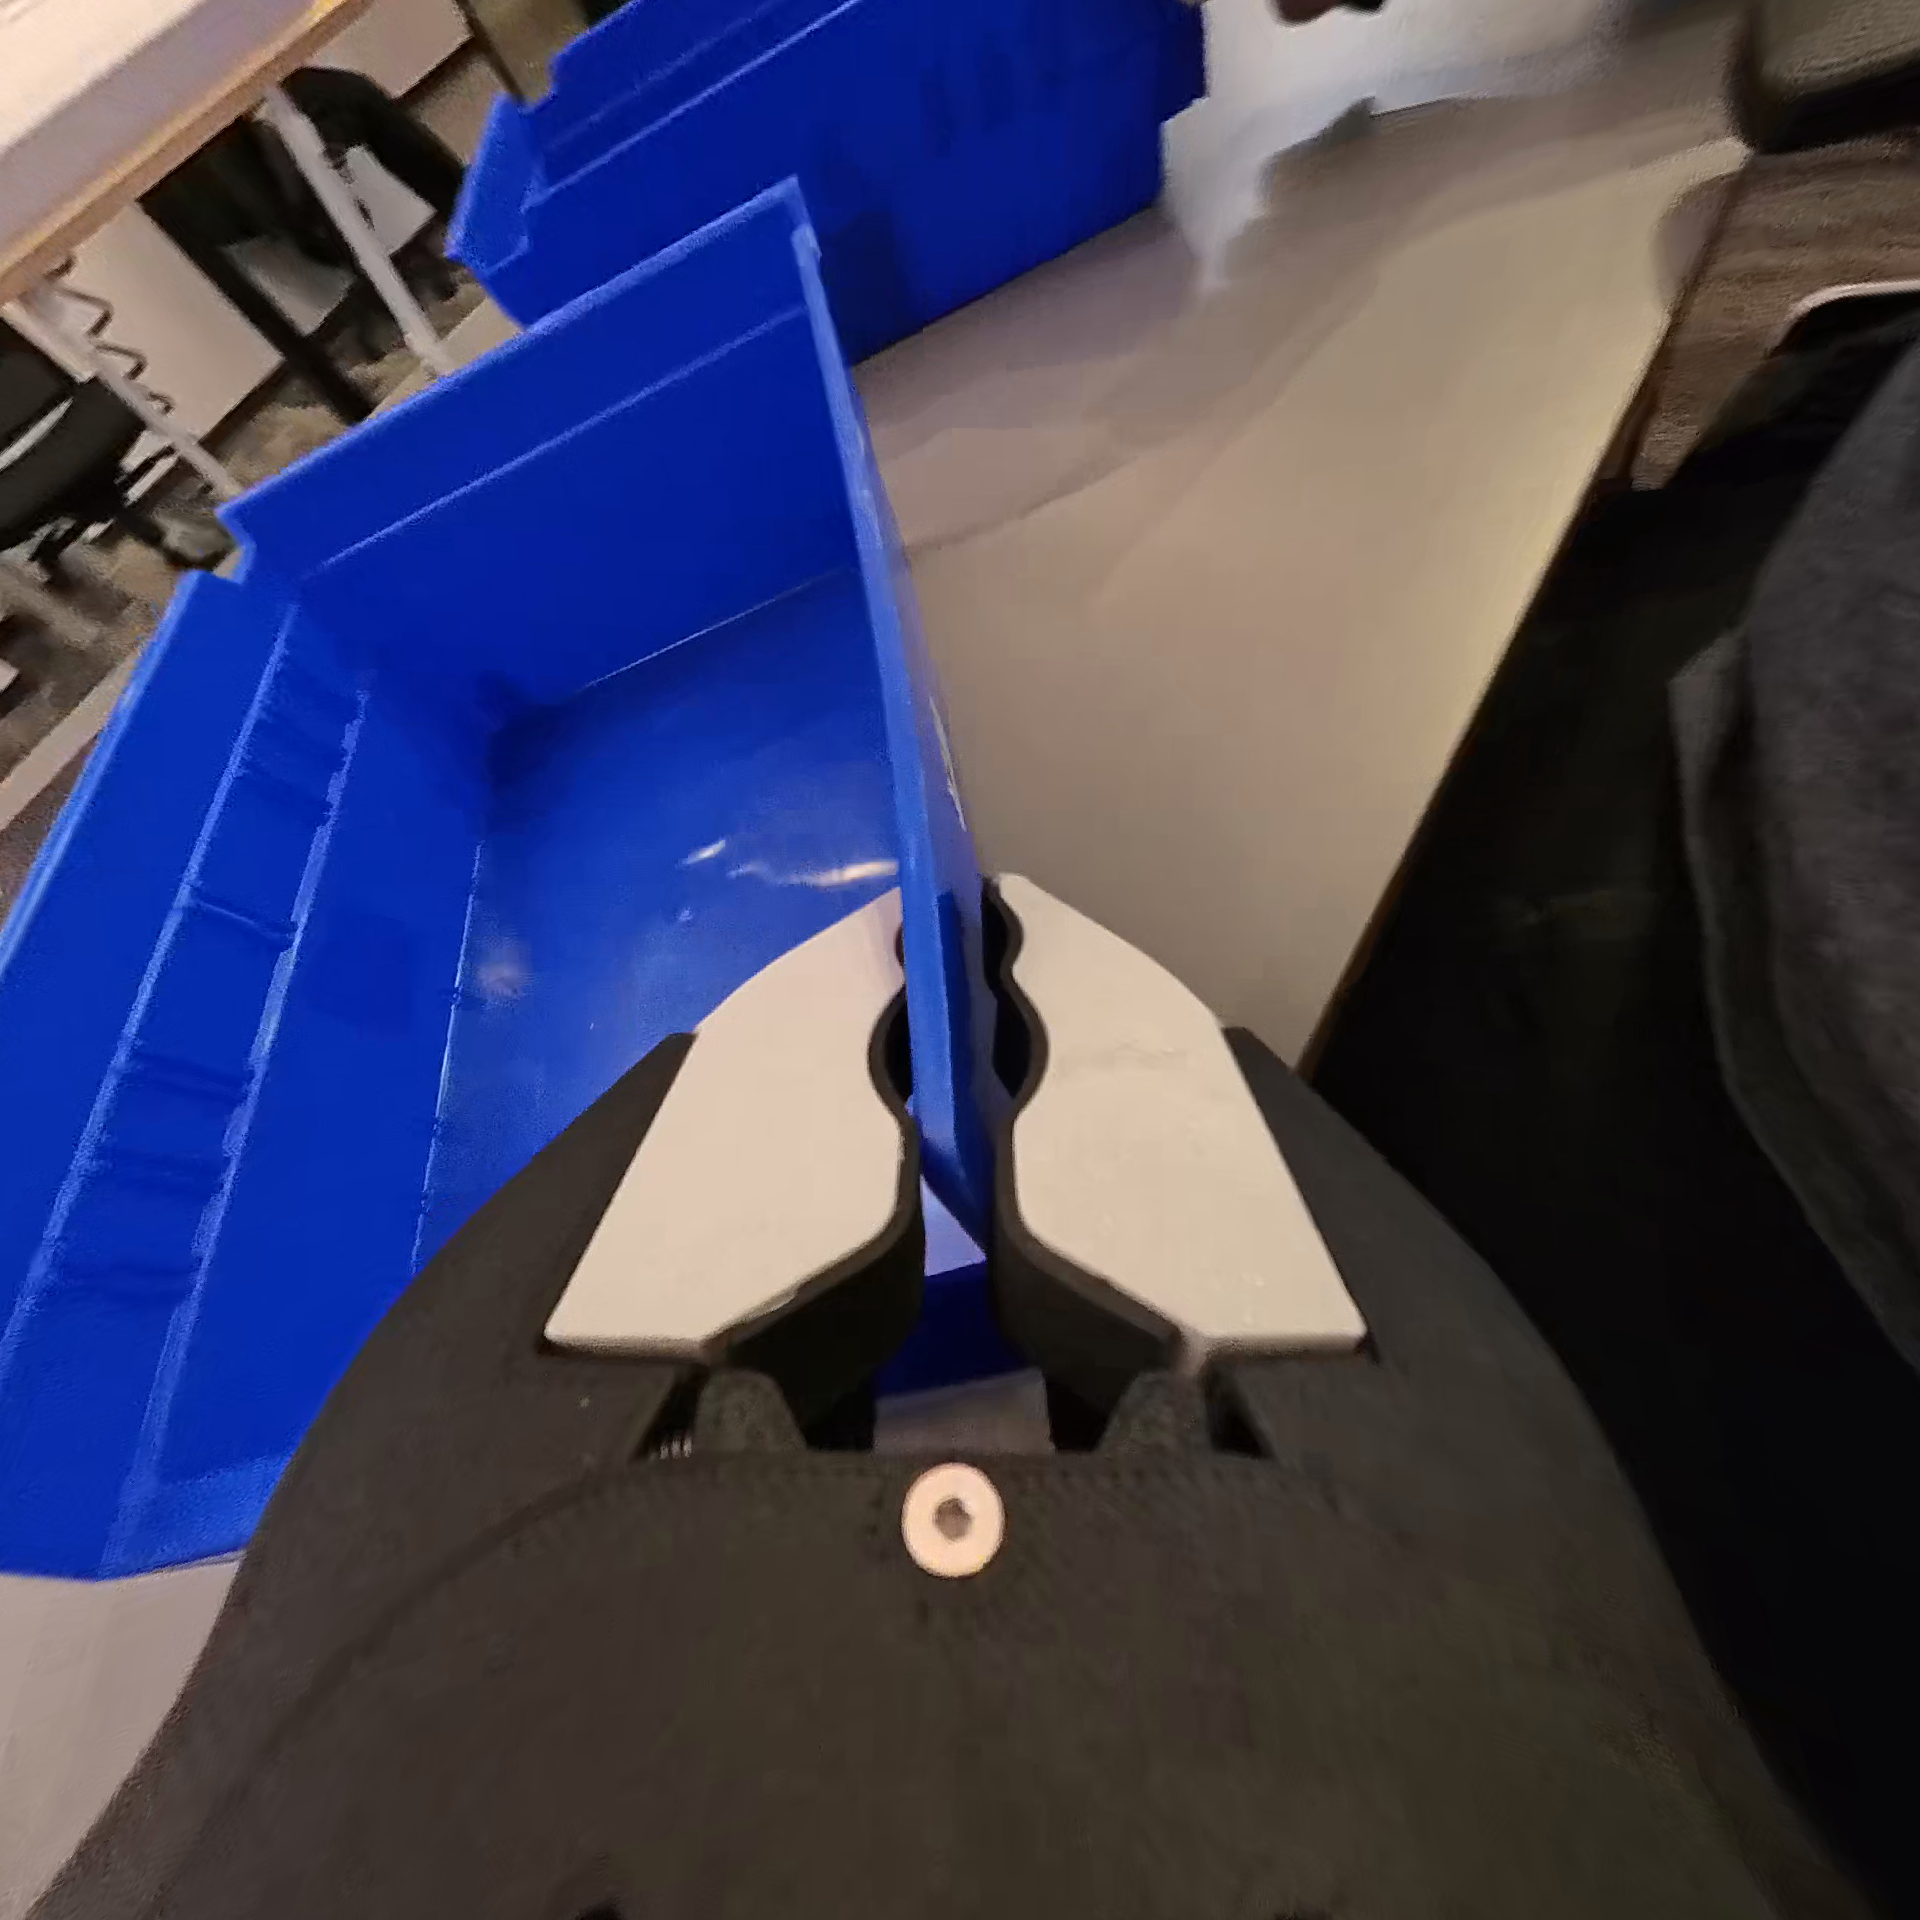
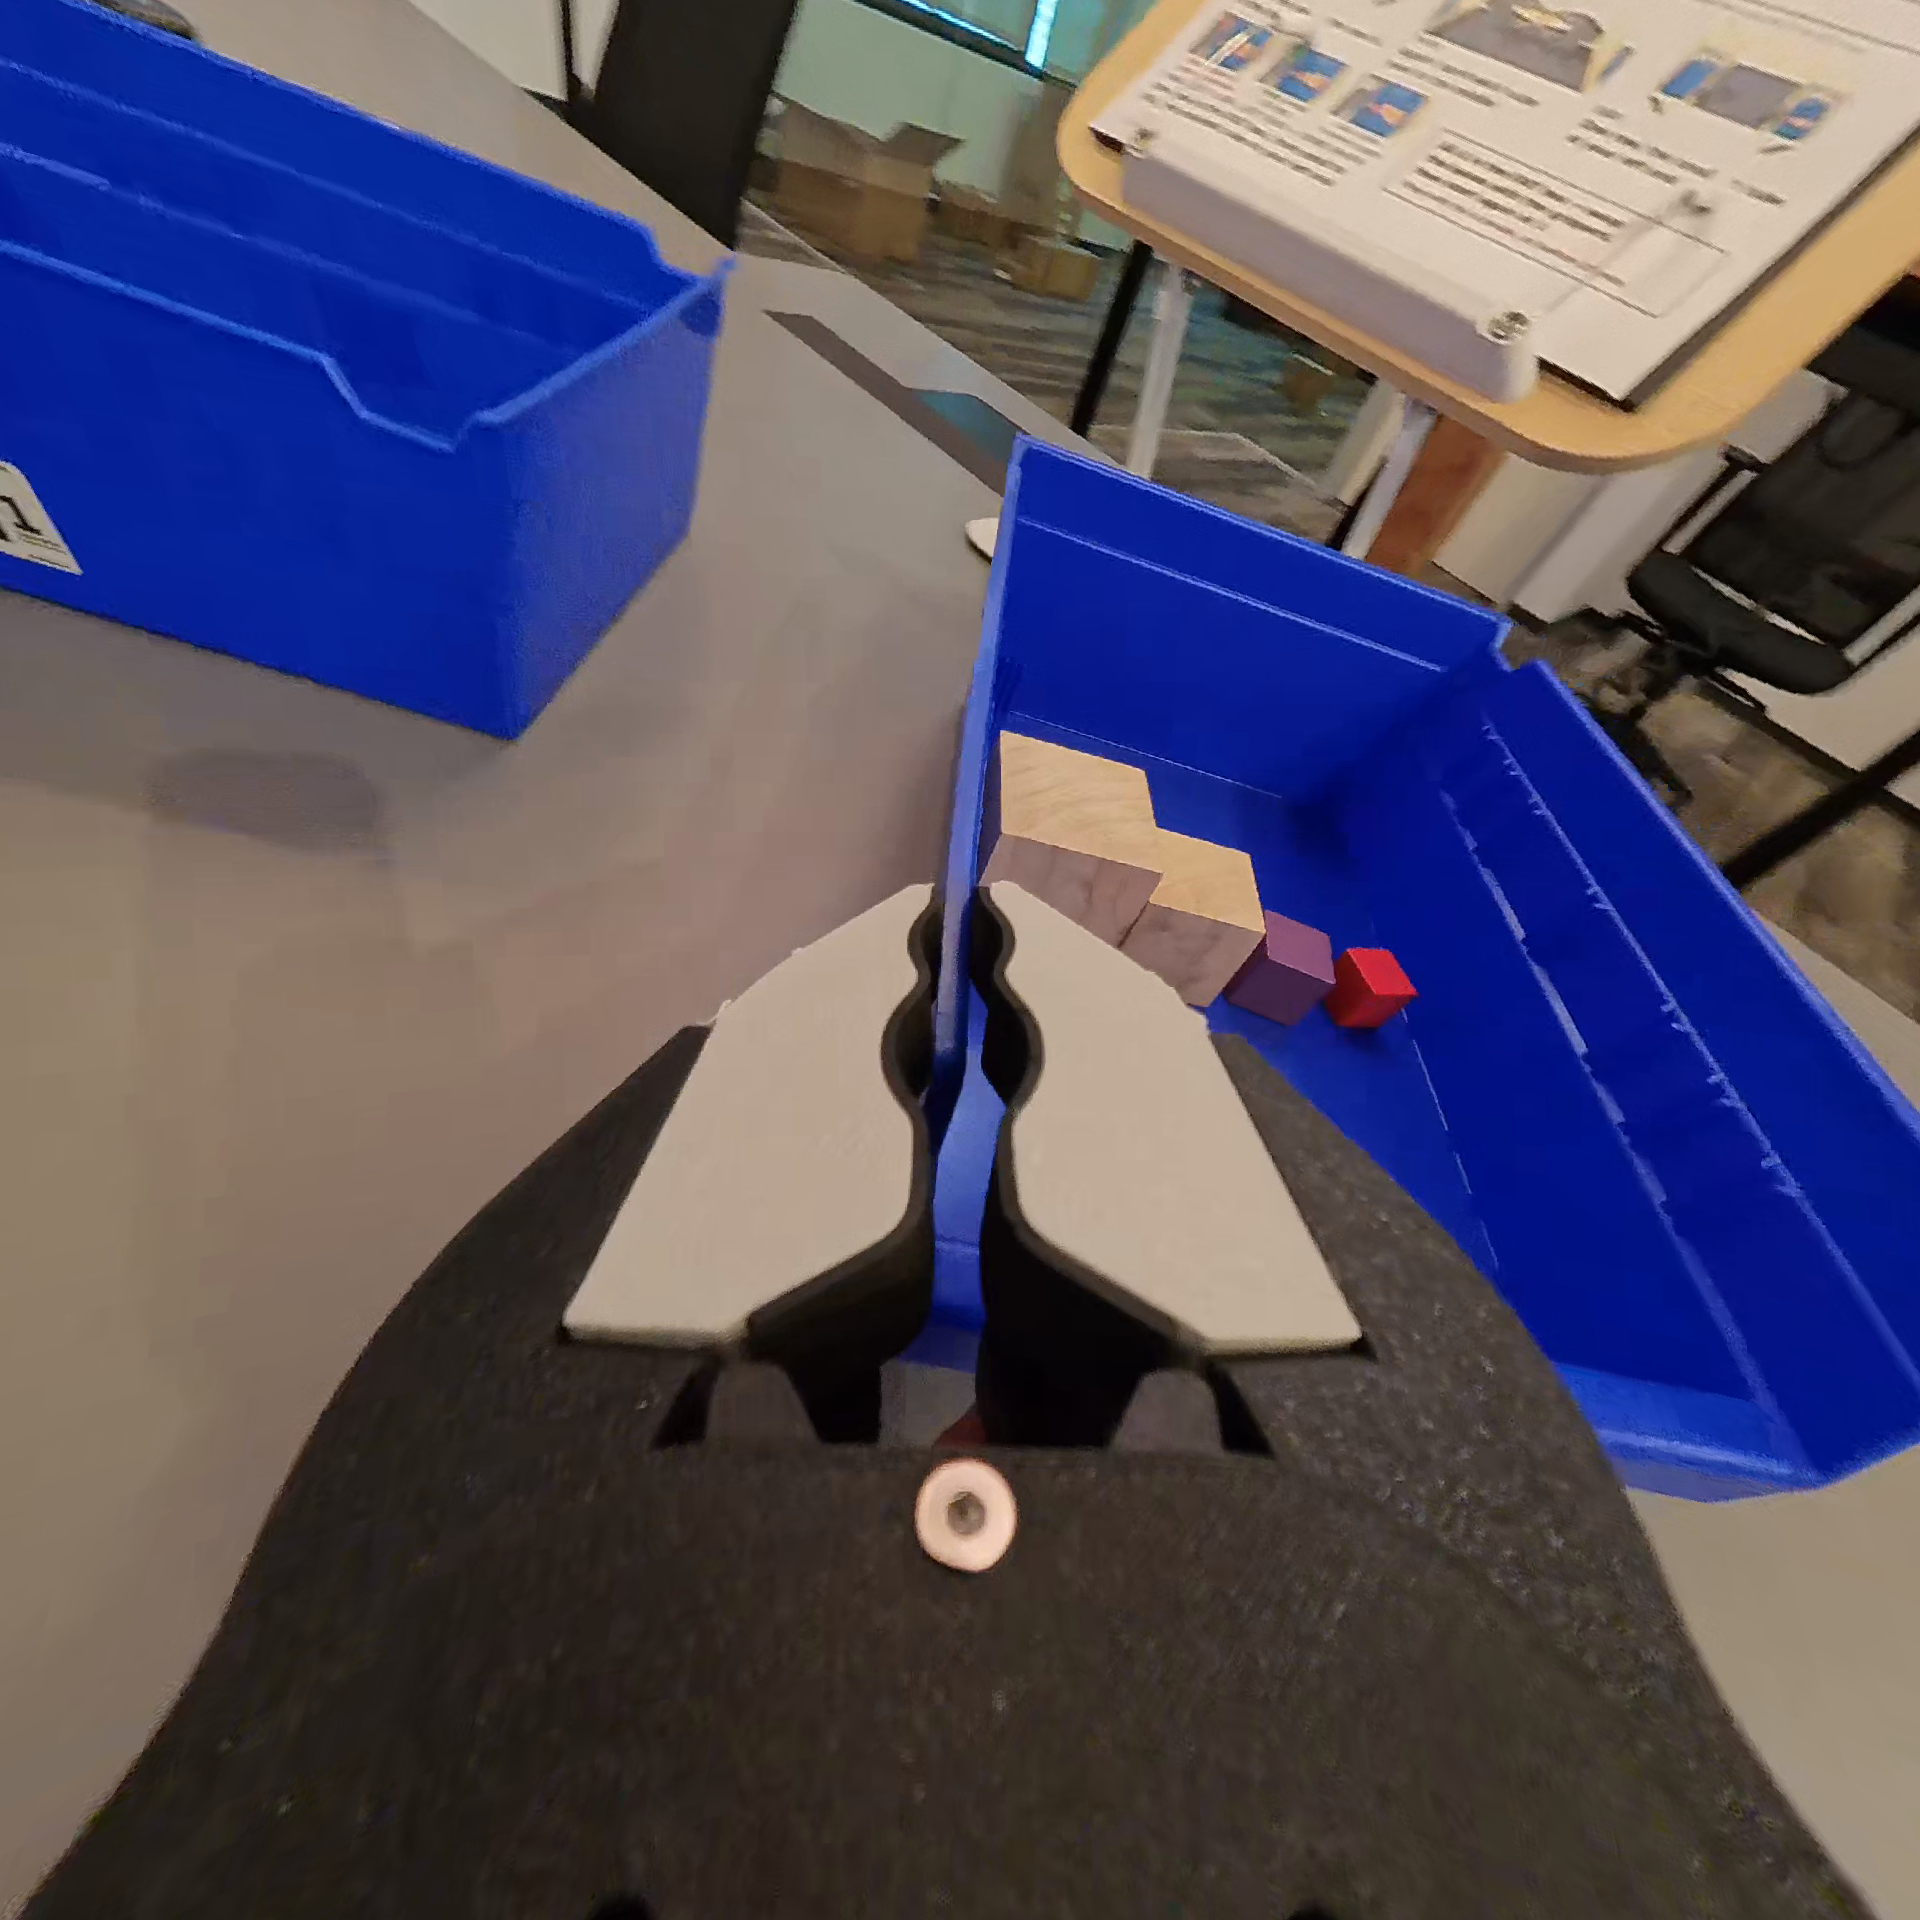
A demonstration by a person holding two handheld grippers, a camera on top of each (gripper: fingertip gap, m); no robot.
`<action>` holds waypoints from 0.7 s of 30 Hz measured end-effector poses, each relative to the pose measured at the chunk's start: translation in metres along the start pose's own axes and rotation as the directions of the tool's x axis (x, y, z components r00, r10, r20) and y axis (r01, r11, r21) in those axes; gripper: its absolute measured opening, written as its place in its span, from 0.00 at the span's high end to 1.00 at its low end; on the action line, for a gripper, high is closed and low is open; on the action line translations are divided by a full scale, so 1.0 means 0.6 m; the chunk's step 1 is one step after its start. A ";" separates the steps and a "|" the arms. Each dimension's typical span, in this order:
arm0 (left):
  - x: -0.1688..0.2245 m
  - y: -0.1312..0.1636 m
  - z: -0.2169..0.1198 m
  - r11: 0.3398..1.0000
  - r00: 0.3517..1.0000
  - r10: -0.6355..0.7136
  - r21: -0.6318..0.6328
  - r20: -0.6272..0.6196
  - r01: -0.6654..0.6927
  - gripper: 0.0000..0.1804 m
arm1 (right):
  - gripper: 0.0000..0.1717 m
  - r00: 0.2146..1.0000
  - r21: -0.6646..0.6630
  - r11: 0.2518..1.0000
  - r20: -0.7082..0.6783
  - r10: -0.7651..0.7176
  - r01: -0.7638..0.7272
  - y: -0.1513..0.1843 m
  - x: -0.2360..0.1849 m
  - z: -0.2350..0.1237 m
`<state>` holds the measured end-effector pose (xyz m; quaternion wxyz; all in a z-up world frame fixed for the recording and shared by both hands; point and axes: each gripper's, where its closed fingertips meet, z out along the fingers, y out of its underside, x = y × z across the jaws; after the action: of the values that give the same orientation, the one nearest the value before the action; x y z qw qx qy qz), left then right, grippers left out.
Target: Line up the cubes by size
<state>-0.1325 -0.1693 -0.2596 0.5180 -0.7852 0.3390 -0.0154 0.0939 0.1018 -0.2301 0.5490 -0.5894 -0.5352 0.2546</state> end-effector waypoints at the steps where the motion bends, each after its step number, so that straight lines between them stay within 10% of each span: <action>1: 0.009 0.001 -0.002 1.000 0.999 0.001 -0.002 -0.037 -0.002 0.95 | 0.98 0.999 0.011 1.000 0.035 0.006 -0.007 -0.002 -0.004 0.001; 21: 0.073 0.014 -0.059 0.995 0.906 0.082 -0.011 -0.415 -0.095 0.97 | 0.98 0.948 0.091 0.996 0.315 -0.050 0.022 -0.015 -0.055 -0.005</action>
<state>-0.1167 -0.2238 -0.2645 0.4225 -0.7557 0.4766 -0.1527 0.0837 0.0690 -0.2306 0.4852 -0.5067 -0.6157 0.3588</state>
